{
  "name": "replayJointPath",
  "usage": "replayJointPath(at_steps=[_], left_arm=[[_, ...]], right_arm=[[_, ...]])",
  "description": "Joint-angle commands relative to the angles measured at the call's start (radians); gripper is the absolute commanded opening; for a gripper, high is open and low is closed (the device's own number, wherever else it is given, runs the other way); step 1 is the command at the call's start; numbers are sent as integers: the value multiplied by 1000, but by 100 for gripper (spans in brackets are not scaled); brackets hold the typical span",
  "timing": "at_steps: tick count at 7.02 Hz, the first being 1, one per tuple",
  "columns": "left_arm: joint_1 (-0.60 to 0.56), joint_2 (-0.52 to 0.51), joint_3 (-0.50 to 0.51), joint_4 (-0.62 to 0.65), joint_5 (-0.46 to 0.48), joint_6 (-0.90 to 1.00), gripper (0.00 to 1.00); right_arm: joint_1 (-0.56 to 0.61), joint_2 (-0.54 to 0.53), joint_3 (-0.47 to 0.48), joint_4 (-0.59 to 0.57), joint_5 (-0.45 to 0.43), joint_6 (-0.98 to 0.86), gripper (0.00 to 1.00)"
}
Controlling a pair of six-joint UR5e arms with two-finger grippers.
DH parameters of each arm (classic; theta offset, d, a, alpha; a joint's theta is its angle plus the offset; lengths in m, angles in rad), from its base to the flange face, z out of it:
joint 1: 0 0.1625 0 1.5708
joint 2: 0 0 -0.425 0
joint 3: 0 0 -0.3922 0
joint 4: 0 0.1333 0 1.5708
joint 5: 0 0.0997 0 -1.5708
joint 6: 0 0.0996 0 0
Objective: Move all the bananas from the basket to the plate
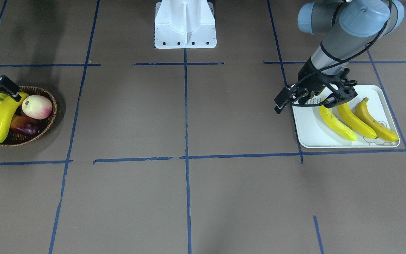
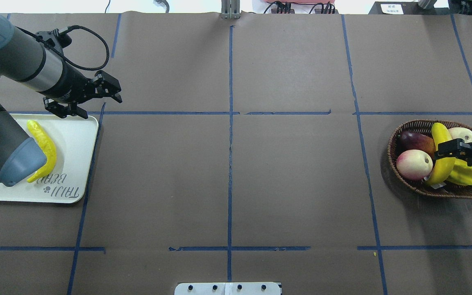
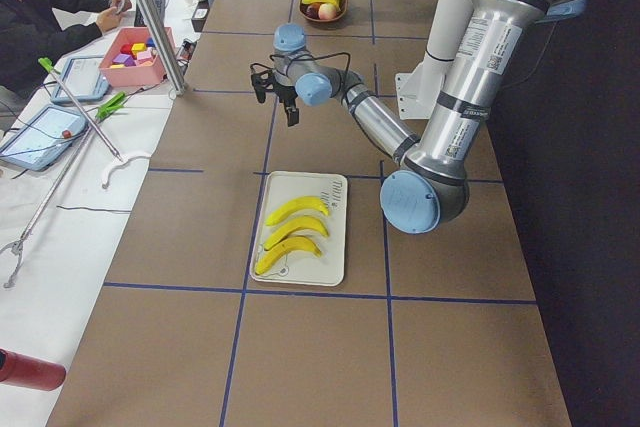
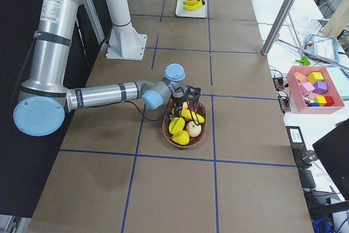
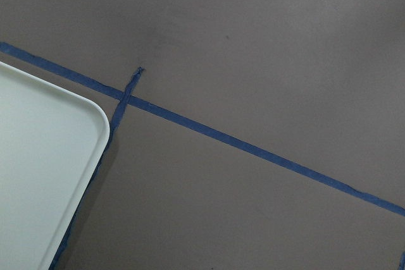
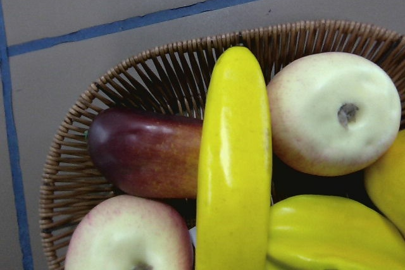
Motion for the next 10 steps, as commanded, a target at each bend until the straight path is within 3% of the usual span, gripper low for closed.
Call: replayJointPath(at_steps=[1, 3, 5, 6, 7, 9, 10], left_arm=[[2, -2, 1, 0, 0, -9, 100], [7, -2, -1, -2, 2, -9, 100], [5, -2, 1, 0, 2, -9, 100], [7, -2, -1, -2, 2, -9, 100], [7, -2, -1, -2, 3, -9, 100], [7, -1, -2, -2, 3, -9, 100], [7, 1, -7, 0, 3, -9, 100]], right_arm=[[-3, -7, -9, 0, -1, 0, 91], [-14, 7, -12, -22, -2, 0, 77], [-17, 6, -14, -22, -3, 0, 77], [-17, 7, -15, -22, 1, 0, 65], [-16, 7, -15, -23, 5, -1, 38], [-11, 7, -17, -22, 1, -1, 1], [21, 6, -6, -22, 11, -3, 0]])
